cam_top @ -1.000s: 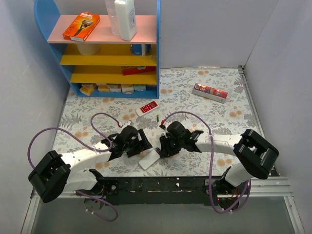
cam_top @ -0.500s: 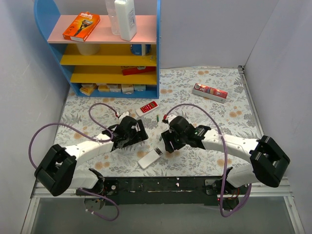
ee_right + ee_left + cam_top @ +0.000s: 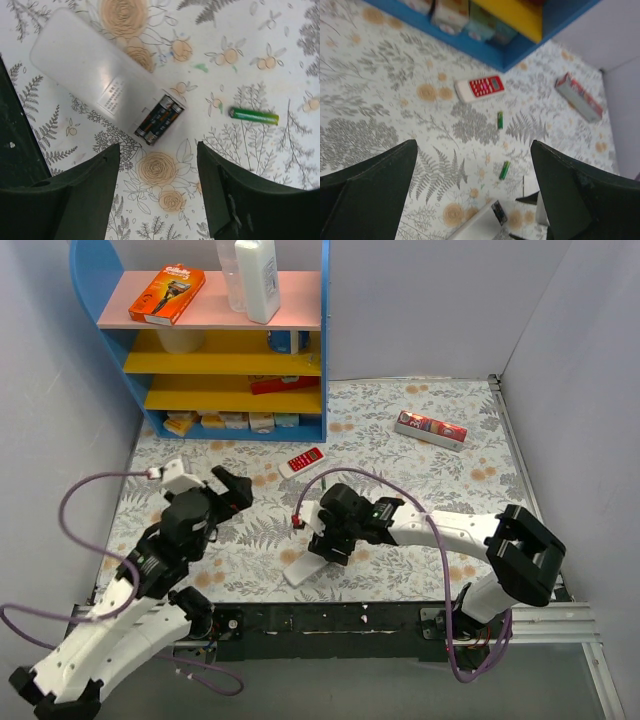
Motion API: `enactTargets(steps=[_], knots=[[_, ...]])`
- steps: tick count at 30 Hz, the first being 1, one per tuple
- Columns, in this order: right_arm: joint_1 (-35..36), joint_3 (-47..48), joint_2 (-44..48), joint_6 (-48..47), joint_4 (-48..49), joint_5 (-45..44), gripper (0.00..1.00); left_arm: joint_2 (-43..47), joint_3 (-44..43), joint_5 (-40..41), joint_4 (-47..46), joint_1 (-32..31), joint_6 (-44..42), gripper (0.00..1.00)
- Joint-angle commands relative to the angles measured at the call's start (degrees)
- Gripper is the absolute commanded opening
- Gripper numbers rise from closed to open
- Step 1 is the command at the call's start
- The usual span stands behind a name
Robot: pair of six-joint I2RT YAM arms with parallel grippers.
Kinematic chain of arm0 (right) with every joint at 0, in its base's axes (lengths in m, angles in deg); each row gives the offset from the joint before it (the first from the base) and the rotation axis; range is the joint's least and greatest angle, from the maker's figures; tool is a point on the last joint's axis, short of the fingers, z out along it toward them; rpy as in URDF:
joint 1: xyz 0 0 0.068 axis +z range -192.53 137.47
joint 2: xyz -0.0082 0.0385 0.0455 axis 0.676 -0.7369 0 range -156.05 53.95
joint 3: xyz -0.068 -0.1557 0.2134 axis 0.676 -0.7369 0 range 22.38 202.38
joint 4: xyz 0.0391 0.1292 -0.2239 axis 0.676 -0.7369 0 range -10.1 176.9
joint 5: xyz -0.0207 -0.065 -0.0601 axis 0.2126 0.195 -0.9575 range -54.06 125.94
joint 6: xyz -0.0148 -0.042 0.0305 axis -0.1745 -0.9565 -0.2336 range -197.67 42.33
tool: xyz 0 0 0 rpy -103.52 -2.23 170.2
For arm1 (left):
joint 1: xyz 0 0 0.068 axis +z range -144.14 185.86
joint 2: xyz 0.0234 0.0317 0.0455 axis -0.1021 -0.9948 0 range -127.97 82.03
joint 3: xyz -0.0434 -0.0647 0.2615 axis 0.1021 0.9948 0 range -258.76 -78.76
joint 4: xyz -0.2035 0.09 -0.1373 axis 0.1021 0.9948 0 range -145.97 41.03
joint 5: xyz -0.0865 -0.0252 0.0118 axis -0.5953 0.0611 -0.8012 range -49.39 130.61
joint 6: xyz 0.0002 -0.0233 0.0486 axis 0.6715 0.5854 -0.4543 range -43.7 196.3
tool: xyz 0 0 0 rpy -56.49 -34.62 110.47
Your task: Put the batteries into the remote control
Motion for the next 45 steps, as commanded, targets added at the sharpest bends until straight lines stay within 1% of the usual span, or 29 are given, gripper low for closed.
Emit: enactTargets(steps=[1, 3, 4, 7, 10, 15, 19, 24, 29, 33, 40, 45], knots=[[3.2, 4.2, -3.4, -15.1, 0.8, 3.9, 0.70, 12.9, 1.8, 16.6, 2.4, 0.3, -4.8, 0.98], [4.4, 5.0, -4.4, -17.7, 0.4, 4.7, 0.70, 17.0, 4.4, 18.5, 0.9, 0.3, -4.5, 0.98], [5.3, 6.0, -5.6, -19.7, -0.1, 4.8, 0.70, 21.1, 5.1, 19.0, 0.5, 0.3, -4.3, 0.98], [6.4, 7.3, -7.1, -21.6, -0.2, 5.4, 0.71, 25.6, 6.8, 20.1, -1.4, 0.3, -4.8, 0.98], [7.1, 9.1, -10.0, -23.7, -1.1, 6.6, 0.73, 26.5, 6.5, 22.4, -0.7, 0.3, -4.3, 0.98], [7.4, 14.1, -14.7, -26.2, -6.1, 7.6, 0.72, 25.1, 6.3, 23.0, -0.1, 0.3, -4.3, 0.98], [7.4, 16.5, -18.0, -26.5, -8.0, 9.0, 0.70, 23.7, 5.9, 22.8, 0.2, 0.4, -4.3, 0.98], [7.4, 18.4, -20.3, -24.1, -8.9, 9.7, 0.67, 23.7, 6.2, 22.9, 0.0, 0.5, -4.4, 0.98], [6.9, 18.5, -21.7, -18.4, -5.3, 3.4, 0.66, 23.7, 6.2, 23.1, 0.2, 0.5, -4.4, 0.98], [5.2, 18.5, -21.5, -15.0, -2.9, 2.4, 0.65, 23.5, 6.2, 23.0, 0.4, 0.6, -4.3, 0.98], [3.3, 19.6, -20.6, -11.4, -0.4, -0.3, 0.66, 23.0, 6.1, 23.2, 0.7, 0.6, -4.2, 0.98], [3.0, 20.1, -20.0, -11.4, -0.7, 0.8, 0.68, 22.9, 6.1, 23.0, 0.9, 0.7, -4.2, 0.98]])
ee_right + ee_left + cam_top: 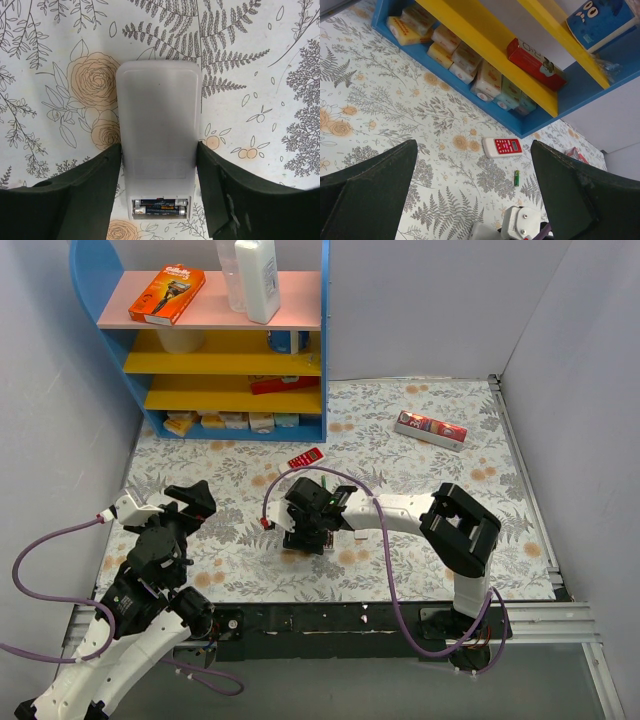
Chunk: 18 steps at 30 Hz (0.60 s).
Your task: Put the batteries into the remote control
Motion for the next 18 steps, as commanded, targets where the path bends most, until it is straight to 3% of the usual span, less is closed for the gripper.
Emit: enactTargets(steps=[1, 12, 18], knots=[[0.1, 2.7, 1.2, 1.1, 1.2, 1.0, 0.69, -0.8, -0.2, 1.7, 0.9, 0.4, -0.7, 0.98], [0.1, 1.7, 1.2, 5.1, 1.8, 1.4, 0.70, -0.9, -0.2, 1.5, 1.0, 0.4, -0.6, 0.98], [0.2, 2.1, -0.2, 9.0, 1.1, 3.1, 0.65, -1.2, -0.2, 1.3, 1.1, 0.4, -0.5, 0.98]])
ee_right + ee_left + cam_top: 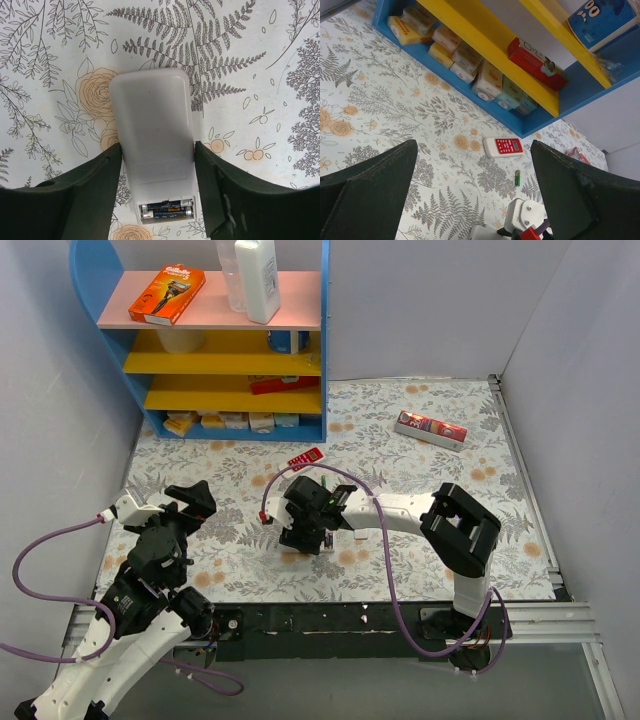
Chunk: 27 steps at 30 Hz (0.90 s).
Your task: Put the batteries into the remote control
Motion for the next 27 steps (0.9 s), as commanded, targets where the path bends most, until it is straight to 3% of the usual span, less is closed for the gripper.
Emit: enactTargets(steps=[1, 9, 16, 27], knots=[[0.1, 1.5, -0.4, 4.4, 0.3, 2.7, 0.62, -1.0, -0.2, 1.2, 0.9, 0.4, -0.6, 0.98], [0.3, 1.0, 0.2, 8.9, 1.1, 2.6, 0.60, -1.0, -0.2, 1.1, 0.9, 0.5, -0.5, 0.98], [0.5, 1.7, 1.3, 8.3, 0.5, 2.6, 0.74, -0.6, -0.2, 0.9, 0.8, 0.6, -0.4, 0.98], [-0.3, -1.1, 14.3, 4.9, 1.3, -0.7, 0.82, -0.2, -0.2, 0.8, 0.8, 0.7, -0.4, 0.98]])
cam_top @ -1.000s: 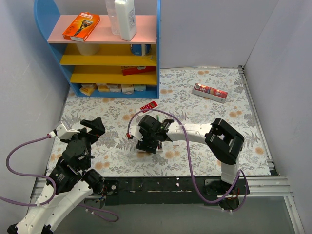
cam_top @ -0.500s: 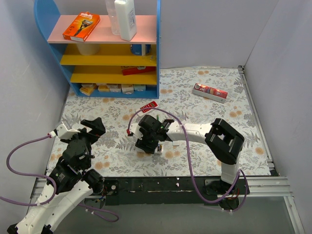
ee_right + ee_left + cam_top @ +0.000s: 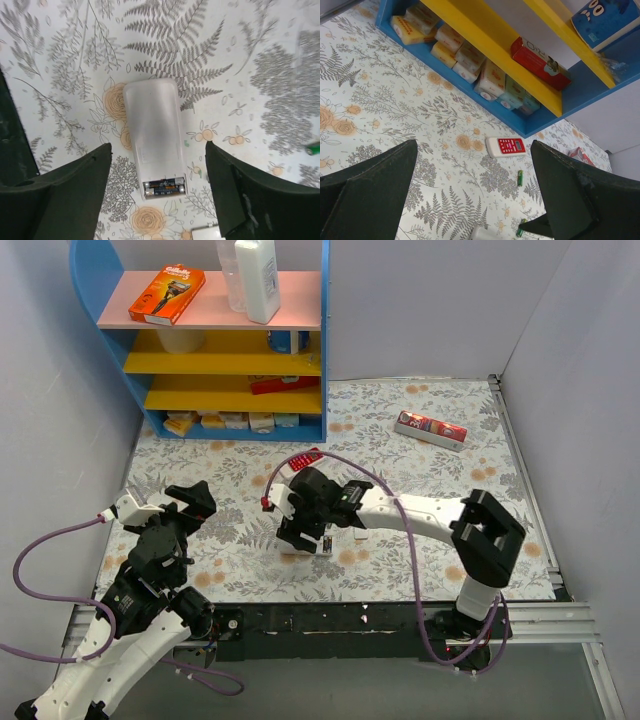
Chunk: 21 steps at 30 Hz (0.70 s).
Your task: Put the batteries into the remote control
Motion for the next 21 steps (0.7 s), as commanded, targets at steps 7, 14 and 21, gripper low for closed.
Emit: enactTargets(steps=[7, 14, 21], knots=[[-2.0, -7.0, 18.2, -7.6, -2.1, -12.4, 0.95, 0.4, 0.0, 0.8, 0.2, 0.4, -0.5, 0.98], [-11.1, -15.1, 22.9, -16.4, -6.4, -4.9, 0.92, 0.8, -0.1, 0.5, -0.2, 0.4, -0.9, 0.98], [-20.2, -19.7, 25.1, -21.3, -5.6, 0.4, 0.90, 2.1, 0.2, 0.0, -0.8, 0.5, -1.6, 0.98]])
